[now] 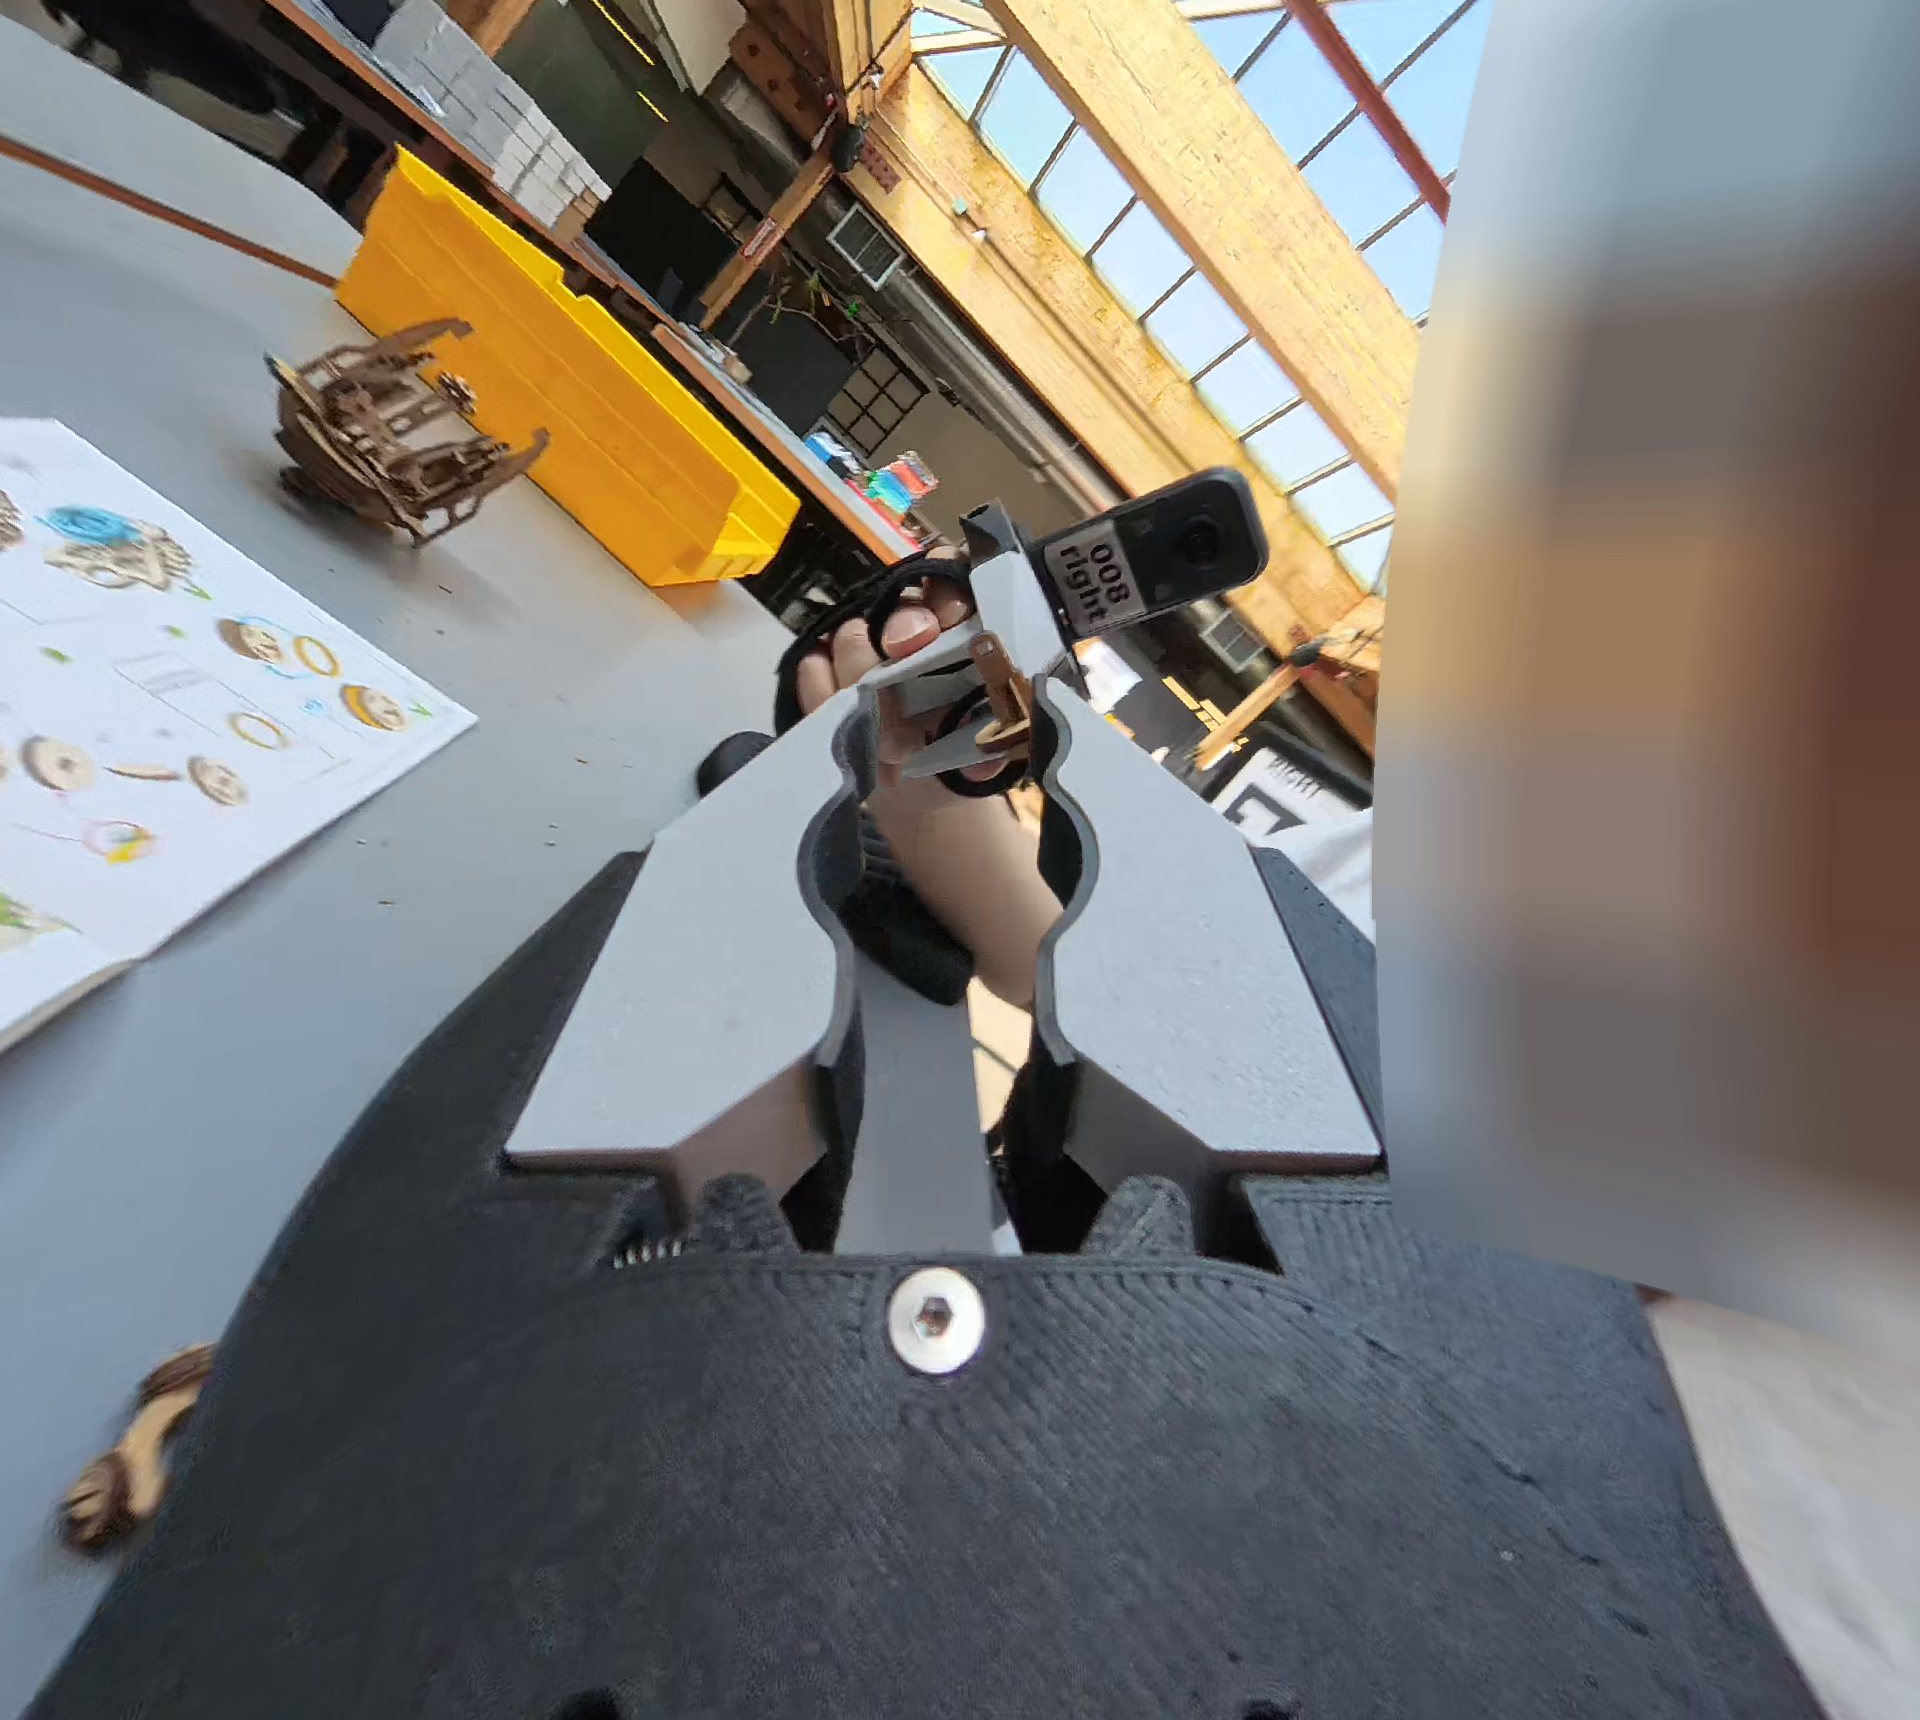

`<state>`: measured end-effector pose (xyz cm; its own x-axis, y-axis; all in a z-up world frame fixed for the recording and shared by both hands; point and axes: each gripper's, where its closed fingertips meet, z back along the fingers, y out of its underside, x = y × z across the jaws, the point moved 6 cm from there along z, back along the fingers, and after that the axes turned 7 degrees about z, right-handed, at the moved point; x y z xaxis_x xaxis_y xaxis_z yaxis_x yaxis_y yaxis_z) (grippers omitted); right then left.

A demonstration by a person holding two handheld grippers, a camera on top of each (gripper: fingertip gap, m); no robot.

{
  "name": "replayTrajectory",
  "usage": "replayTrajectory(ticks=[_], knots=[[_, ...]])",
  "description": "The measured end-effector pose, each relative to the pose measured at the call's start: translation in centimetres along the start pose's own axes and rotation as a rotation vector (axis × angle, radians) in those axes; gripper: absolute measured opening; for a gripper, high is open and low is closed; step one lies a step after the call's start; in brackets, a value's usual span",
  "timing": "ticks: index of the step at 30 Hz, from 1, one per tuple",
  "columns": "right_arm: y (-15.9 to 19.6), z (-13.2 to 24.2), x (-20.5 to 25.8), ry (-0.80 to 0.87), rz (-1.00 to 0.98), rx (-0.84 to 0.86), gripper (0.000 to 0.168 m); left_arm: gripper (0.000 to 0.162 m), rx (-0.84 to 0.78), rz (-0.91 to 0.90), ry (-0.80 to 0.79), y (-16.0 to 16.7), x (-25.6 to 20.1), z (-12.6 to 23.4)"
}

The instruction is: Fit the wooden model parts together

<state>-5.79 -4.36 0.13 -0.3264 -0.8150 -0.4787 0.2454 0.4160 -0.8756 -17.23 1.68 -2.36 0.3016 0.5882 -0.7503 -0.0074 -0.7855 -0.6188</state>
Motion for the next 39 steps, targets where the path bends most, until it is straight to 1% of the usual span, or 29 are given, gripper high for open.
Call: replayTrajectory(ticks=[2, 3, 4, 5, 8, 10, 11, 12, 18, 31, 37, 39], knots=[[-0.2, 0.3, -0.4, 0.007, -0.032, -0.035, 0.005, 0.029, 0.039, -0.264, -0.127, 0.2, -0.5, 0.5], [-0.3, 0.4, -0.4, 0.004, -0.046, -0.046, 0.005, 0.036, 0.052, -0.41, -0.187, 0.4, -1.1, 0.4], [-0.3, 0.4, -0.5, 0.0, -0.058, -0.058, 0.005, 0.04, 0.06, -0.546, -0.227, 0.7, -1.9, 0.2], [-0.3, 0.4, -0.5, -0.006, -0.068, -0.067, 0.005, 0.04, 0.074, -0.66, -0.247, 1.1, -2.7, -0.2], [-0.5, 0.3, -0.3, -0.026, -0.083, -0.088, 0.005, 0.036, 0.124, -0.857, -0.296, 1.8, -3.7, -1.4], [-0.5, 0.3, -0.2, -0.026, -0.075, -0.086, 0.005, 0.019, 0.126, -0.936, -0.285, 2.1, -4.2, -1.8], [-0.5, 0.3, -0.1, -0.03, -0.07, -0.088, 0.005, 0.015, 0.117, -0.968, -0.292, 2.1, -4.3, -1.9], [-0.6, 0.3, -0.1, -0.034, -0.07, -0.089, 0.005, 0.011, 0.106, -0.992, -0.299, 2.1, -4.4, -2.0], [-0.5, 0.4, -0.2, -0.041, -0.084, -0.09, 0.005, 0.01, 0.118, -1.054, -0.329, 2.2, -4.4, -2.0], [-0.5, 0.5, -0.1, -0.061, -0.109, -0.114, 0.005, 0.009, 0.119, -1.098, -0.337, 2.5, -4.8, -2.1], [-0.7, 0.6, -0.2, -0.071, -0.136, -0.139, 0.005, 0.009, 0.095, -1.101, -0.346, 2.6, -5.0, -2.2], [-0.8, 0.7, -0.3, -0.087, -0.178, -0.162, 0.005, 0.009, 0.095, -1.094, -0.336, 2.5, -5.2, -2.2]])
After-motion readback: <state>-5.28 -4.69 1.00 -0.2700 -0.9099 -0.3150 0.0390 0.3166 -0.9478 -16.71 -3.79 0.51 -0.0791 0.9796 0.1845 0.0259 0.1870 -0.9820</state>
